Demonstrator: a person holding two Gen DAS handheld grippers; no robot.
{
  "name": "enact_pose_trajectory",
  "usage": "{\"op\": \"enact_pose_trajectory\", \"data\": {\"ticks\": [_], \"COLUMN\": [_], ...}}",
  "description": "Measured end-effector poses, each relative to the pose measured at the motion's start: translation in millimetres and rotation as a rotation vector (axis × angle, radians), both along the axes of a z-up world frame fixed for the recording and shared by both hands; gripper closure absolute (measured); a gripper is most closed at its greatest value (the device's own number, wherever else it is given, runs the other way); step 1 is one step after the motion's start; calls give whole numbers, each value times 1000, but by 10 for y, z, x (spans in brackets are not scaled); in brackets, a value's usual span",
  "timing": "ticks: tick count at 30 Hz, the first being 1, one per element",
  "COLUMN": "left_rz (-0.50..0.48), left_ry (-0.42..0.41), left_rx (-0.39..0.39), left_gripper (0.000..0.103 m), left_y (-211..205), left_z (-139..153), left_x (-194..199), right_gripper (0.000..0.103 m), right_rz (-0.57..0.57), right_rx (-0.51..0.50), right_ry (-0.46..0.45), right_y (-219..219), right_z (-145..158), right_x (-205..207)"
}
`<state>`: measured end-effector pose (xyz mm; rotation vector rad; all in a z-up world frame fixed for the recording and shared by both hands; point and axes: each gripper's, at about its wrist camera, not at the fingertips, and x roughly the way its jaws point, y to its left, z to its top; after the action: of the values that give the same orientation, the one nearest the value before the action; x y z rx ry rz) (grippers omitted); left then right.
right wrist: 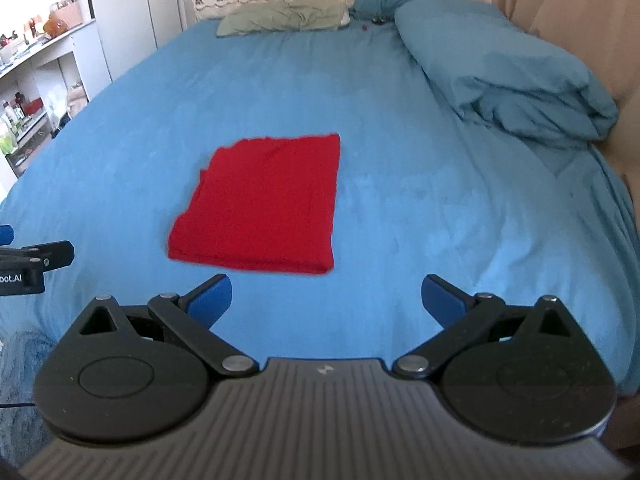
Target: Fold small clothes
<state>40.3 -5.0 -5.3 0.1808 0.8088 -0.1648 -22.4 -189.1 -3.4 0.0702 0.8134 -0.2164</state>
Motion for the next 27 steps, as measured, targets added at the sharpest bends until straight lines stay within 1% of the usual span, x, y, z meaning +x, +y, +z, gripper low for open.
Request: {"op": "enact_pose_trajectory", "data": {"ticks": [4, 6, 10, 16, 20, 27], "left_rz": [7, 4, 8, 2, 7, -1], "left_ry": [13, 17, 27, 23, 32, 34], "left_rx": [-27, -25, -25, -10, -21, -19], "left_gripper": [0, 0, 0, 0, 0, 0], "left_y": [8, -13, -37, -74, -103, -105], "left_z": [-37, -45, -61, -68, -86, -84], "left_x": [-77, -94, -128, -151, -145, -160], "right_gripper": [0, 0, 0, 0, 0, 0], "right_rz": [-33, -36, -47, -56, -58, -57], "right_rx": [8, 26, 29, 34, 38, 40], "right_ry": [31, 44, 49, 58, 61, 63], "right_y": [-7, -5, -2, -14, -4, -14], "right_z": [-93, -137, -179, -191, -187, -183], "right_x": [-82, -96, -115, -121, -127, -152]}}
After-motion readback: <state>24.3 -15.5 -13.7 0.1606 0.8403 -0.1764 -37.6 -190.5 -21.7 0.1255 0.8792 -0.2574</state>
